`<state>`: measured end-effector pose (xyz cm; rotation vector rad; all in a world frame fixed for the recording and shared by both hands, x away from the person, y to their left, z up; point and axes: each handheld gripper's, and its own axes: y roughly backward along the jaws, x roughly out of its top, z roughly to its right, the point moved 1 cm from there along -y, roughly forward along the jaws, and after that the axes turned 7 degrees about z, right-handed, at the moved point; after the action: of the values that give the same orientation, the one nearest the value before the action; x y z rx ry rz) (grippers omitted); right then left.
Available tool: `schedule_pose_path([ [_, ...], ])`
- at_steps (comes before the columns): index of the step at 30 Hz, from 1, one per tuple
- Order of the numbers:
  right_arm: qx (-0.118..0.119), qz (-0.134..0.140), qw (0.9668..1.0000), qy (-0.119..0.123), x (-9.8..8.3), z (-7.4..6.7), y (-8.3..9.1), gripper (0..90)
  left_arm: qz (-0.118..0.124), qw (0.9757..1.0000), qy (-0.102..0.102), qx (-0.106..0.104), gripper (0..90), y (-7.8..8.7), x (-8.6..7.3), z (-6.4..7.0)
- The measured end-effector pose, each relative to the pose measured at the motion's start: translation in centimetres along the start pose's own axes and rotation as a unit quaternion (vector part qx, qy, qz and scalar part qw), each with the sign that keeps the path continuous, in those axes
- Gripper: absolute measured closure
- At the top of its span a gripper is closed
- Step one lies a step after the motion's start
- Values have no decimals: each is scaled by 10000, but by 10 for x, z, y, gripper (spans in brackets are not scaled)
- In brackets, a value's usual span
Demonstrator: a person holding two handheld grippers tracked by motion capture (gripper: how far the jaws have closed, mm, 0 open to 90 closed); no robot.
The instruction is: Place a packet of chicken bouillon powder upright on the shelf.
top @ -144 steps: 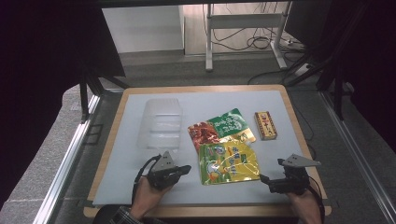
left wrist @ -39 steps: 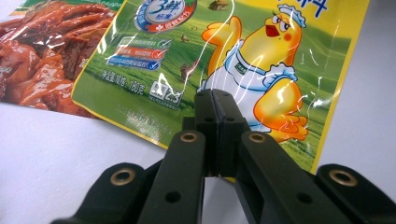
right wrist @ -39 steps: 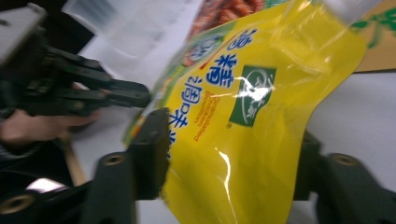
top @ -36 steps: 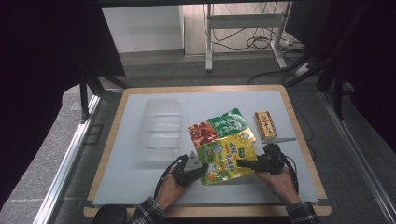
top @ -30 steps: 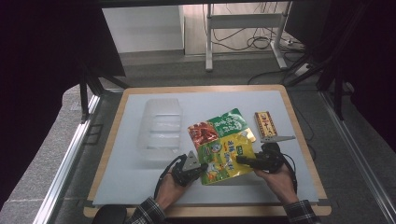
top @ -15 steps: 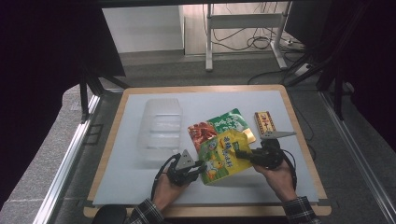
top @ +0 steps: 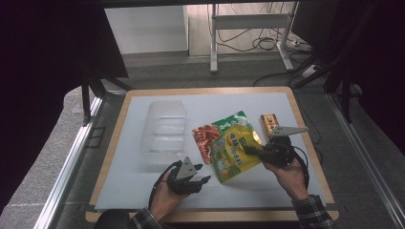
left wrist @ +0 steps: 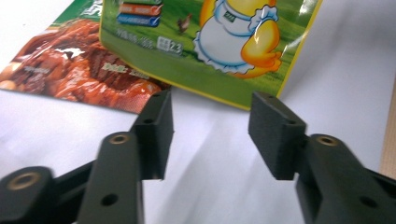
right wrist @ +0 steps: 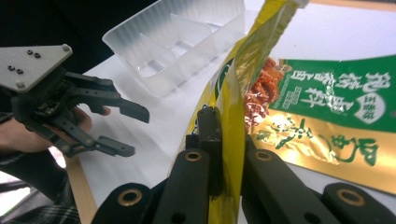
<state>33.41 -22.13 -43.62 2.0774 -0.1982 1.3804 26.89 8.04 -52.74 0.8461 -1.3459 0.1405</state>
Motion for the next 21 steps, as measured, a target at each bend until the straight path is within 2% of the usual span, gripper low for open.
schedule_pose_path([
  [3, -54, -49, 9999, 152, 7, -2, 1, 889, -28, 10000, 28, -25, 399, 4, -3, 2],
  [12, -99, -203, 9987, 461, 25, -5, 2, 889, -149, 9997, -204, 57, 242, 14, -9, 10],
  [21, -177, -248, 9971, 692, 37, -5, 0, 890, -131, 9996, -104, 212, 143, 24, -12, 9],
])
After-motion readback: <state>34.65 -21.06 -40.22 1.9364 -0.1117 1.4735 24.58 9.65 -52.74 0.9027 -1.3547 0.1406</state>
